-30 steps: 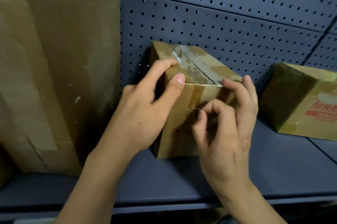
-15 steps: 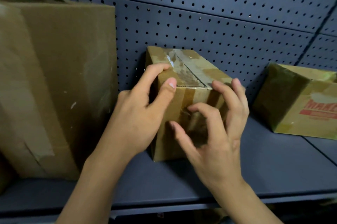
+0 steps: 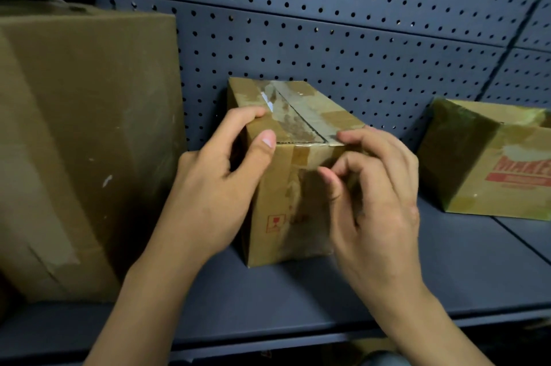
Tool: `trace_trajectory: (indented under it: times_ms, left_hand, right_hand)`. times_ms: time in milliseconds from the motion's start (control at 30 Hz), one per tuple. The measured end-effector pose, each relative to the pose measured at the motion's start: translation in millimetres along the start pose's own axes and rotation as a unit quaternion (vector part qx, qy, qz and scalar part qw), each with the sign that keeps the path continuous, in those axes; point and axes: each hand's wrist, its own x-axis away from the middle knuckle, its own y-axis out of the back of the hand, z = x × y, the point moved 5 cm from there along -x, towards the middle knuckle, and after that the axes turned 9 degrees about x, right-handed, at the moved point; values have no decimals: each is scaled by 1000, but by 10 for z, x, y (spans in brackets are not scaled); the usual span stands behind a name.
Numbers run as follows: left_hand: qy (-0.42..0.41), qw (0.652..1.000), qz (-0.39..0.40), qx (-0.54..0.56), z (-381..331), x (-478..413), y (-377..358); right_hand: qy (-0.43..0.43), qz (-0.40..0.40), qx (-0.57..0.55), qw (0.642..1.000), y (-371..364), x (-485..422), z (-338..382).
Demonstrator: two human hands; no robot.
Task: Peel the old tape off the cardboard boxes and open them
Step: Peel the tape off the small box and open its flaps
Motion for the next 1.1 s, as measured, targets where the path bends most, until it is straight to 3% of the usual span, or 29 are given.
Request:
trace_trajectory:
  times_ms: [100, 167, 367, 567, 800, 1100]
  left_hand:
    - [10, 1000, -5, 18, 8, 13, 30]
    - [13, 999, -14, 36, 9, 23, 65]
    - [16, 999, -30, 33, -23, 45, 114]
    - [18, 999, -35, 24, -70, 50, 87]
    - [-1, 1000, -22, 0, -83, 32, 60]
    - [-34, 999, -15, -2, -86, -34, 24]
  right_hand:
    - [-73, -62, -111, 989, 230, -202, -141]
    - [-68, -75, -114, 988, 365, -333, -195]
    - [-73, 21, -167, 983, 323, -255, -318]
    - [48, 36, -5, 998, 305, -158, -283]
    - [95, 53, 21, 994, 317, -174, -365]
    - [290, 76, 122, 946, 210, -192, -332]
